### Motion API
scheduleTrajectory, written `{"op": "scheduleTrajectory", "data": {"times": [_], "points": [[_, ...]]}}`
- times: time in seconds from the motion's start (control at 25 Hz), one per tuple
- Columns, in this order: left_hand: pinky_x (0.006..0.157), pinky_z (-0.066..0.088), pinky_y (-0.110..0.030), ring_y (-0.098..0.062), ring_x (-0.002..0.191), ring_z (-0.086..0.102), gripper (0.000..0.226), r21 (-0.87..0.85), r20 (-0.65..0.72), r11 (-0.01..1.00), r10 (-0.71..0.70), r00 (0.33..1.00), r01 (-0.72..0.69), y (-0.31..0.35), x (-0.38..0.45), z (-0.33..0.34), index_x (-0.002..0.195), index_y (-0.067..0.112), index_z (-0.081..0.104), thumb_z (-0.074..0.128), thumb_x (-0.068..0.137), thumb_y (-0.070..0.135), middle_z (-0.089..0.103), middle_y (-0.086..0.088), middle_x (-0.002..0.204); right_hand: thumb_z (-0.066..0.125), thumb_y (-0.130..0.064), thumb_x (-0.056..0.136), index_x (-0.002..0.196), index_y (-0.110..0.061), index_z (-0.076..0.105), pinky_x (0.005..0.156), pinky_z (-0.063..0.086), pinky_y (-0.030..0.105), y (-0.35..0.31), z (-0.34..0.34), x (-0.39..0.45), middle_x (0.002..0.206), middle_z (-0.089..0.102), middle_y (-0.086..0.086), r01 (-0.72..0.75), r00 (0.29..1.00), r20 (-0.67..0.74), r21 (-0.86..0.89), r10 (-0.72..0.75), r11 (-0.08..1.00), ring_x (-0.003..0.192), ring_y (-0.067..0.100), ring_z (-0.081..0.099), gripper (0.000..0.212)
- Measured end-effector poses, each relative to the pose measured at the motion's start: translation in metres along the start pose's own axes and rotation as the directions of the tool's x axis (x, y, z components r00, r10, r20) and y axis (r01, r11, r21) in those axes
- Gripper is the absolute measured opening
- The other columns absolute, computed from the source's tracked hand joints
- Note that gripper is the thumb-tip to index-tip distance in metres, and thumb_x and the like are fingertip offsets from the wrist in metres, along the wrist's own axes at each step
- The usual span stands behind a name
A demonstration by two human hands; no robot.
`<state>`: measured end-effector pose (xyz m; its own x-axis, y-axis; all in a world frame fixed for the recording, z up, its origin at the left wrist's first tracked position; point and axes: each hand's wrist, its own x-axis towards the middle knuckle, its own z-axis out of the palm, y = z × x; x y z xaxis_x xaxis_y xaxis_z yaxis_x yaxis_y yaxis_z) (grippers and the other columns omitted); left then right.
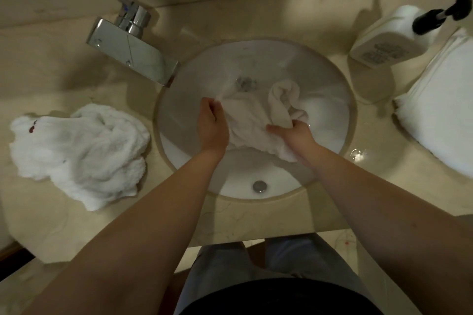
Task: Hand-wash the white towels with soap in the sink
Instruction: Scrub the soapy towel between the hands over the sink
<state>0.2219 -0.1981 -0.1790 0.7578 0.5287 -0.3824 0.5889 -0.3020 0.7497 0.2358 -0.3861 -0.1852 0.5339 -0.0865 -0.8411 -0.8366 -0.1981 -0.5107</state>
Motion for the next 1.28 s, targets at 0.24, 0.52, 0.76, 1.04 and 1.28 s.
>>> {"op": "scheduleTrajectory", "data": {"times": [0.24,0.52,0.76,1.04,1.28], "points": [[0.060,0.046,-0.026,-0.018,0.075,0.062,0.037,-0.167,0.352,0.715,-0.600,0.719,0.679,0.008,-0.004,-0.007,0.096,0.012,0.064,0.074,0.086,0.046,0.071,-0.006,0.095,0.064,-0.037,0.092,0.130,-0.003,0.056,0.094,0.053,0.040,-0.011,-0.010,-0.027,0.121,0.064,0.012,-0.044,0.999,-0.026,0.099,0.047,0.994,0.107,0.029,0.063,0.052],[0.057,0.043,-0.024,-0.015,0.059,0.056,0.026,0.150,0.588,0.703,-0.629,0.509,0.695,0.027,-0.014,-0.048,0.077,0.014,0.065,0.071,0.091,0.034,0.066,-0.007,0.078,0.055,-0.066,0.076,0.125,-0.005,0.064,0.095,0.051,0.044,-0.034,-0.014,-0.084,0.117,0.067,0.015,0.049,0.984,-0.173,0.074,-0.036,0.996,0.102,0.032,0.065,0.079],[0.060,0.052,-0.024,-0.018,0.068,0.066,0.026,-0.121,0.484,0.845,-0.408,0.774,0.521,0.082,-0.048,-0.095,0.102,0.004,0.067,0.061,0.097,0.029,0.069,-0.006,0.080,0.081,-0.033,0.080,0.092,-0.014,0.072,0.068,0.058,0.027,-0.052,-0.011,-0.147,0.087,0.075,0.007,0.316,0.927,-0.224,0.027,-0.303,0.948,0.077,0.017,0.072,0.023],[0.079,0.053,-0.030,-0.021,0.092,0.066,0.034,-0.313,0.340,0.939,-0.032,0.940,0.145,0.122,-0.072,-0.155,0.099,0.012,0.066,0.083,0.080,0.034,0.069,-0.001,0.096,0.063,-0.043,0.092,0.068,-0.007,0.061,0.059,0.042,0.035,-0.077,-0.009,-0.207,0.066,0.061,0.006,0.425,0.799,-0.309,-0.315,-0.515,0.848,0.065,0.021,0.061,0.043],[0.066,0.046,-0.027,-0.011,0.069,0.059,0.023,-0.348,0.186,0.934,0.156,0.970,-0.083,0.139,-0.085,-0.184,0.085,0.014,0.062,0.073,0.090,0.033,0.061,0.004,0.076,0.056,-0.030,0.096,0.084,-0.008,0.070,0.069,0.050,0.029,-0.097,0.003,-0.263,0.080,0.070,0.006,0.594,0.745,-0.291,-0.119,-0.600,0.795,0.071,0.010,0.065,0.029]]}}
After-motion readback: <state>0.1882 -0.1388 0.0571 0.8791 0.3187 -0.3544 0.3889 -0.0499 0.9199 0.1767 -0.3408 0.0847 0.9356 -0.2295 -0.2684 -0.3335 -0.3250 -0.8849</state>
